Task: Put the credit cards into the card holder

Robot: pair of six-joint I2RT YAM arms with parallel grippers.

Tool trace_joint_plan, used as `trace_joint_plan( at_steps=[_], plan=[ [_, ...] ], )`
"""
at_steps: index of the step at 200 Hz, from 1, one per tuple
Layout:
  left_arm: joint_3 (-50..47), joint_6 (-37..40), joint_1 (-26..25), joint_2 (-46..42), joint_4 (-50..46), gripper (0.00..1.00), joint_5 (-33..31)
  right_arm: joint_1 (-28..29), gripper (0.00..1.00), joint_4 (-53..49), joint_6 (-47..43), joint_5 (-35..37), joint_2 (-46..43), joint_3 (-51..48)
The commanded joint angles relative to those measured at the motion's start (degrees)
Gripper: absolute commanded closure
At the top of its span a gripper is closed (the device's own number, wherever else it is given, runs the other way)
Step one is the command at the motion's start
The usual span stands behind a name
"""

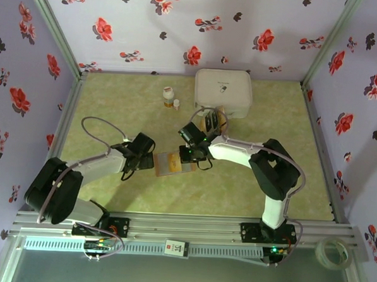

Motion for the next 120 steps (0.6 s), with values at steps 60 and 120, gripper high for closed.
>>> trace_joint_plan(
  at_steps=[60, 120],
  plan=[
    [2.96, 1.37, 0.38, 4.97, -2.12, 0.0, 1.08, 1.02, 0.9, -2.74, -1.51, 0.06, 4.09, 4.67],
    [3.33, 1.63, 0.33, 6.66, -1.44, 0.0, 1.47, 2.63, 0.9, -3.09, -1.36, -0.87, 6.31, 7.24]
  ],
)
